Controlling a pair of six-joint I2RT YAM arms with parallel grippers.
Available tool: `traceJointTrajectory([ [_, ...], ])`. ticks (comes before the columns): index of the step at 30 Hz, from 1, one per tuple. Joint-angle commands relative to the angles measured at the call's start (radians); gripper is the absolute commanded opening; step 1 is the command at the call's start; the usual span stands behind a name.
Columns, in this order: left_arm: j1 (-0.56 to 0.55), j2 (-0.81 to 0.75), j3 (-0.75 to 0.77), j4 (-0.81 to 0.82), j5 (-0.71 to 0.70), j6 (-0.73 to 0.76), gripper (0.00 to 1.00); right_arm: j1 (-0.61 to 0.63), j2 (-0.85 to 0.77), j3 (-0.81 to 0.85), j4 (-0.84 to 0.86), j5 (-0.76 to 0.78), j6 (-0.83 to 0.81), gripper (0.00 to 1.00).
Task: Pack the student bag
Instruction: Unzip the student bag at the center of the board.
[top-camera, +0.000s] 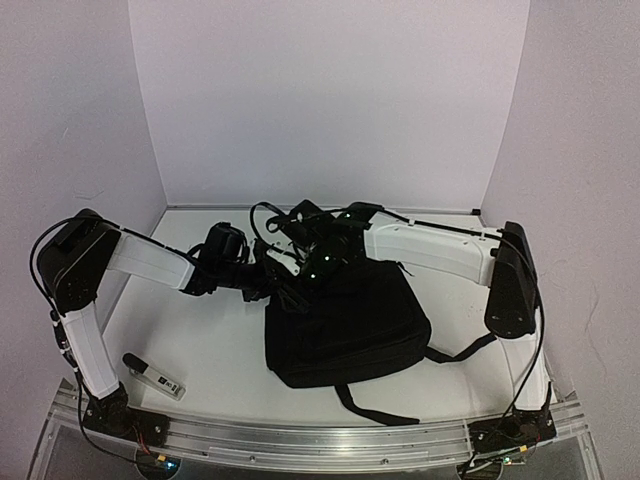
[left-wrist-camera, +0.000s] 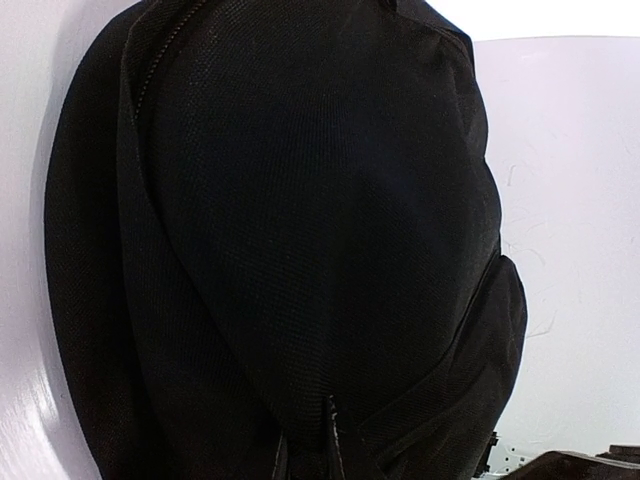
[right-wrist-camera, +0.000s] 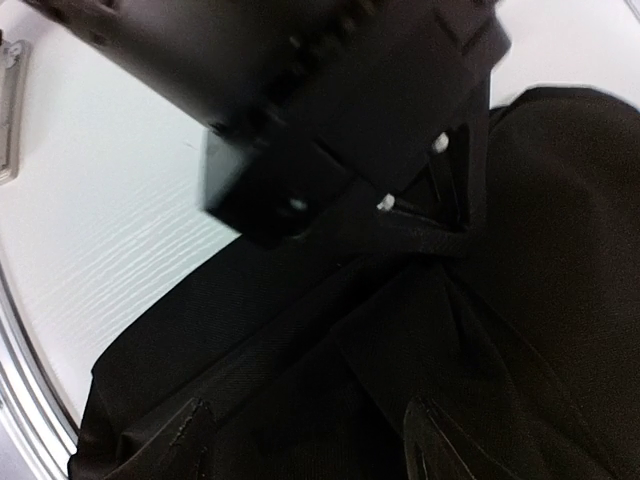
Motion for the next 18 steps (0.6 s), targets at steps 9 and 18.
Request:
traceJointTrajectory([
  [9, -0.008, -0.059, -0.015, 0.057, -0.003, 0.002, 0.08, -0.005, 0.009, 0.005, -0.02, 0.127, 0.014, 0.45],
  [18, -0.005, -0.059, -0.021, 0.049, -0.007, 0.006, 0.05, -0.035, -0.042, -0.008, -0.018, 0.136, 0.005, 0.33],
])
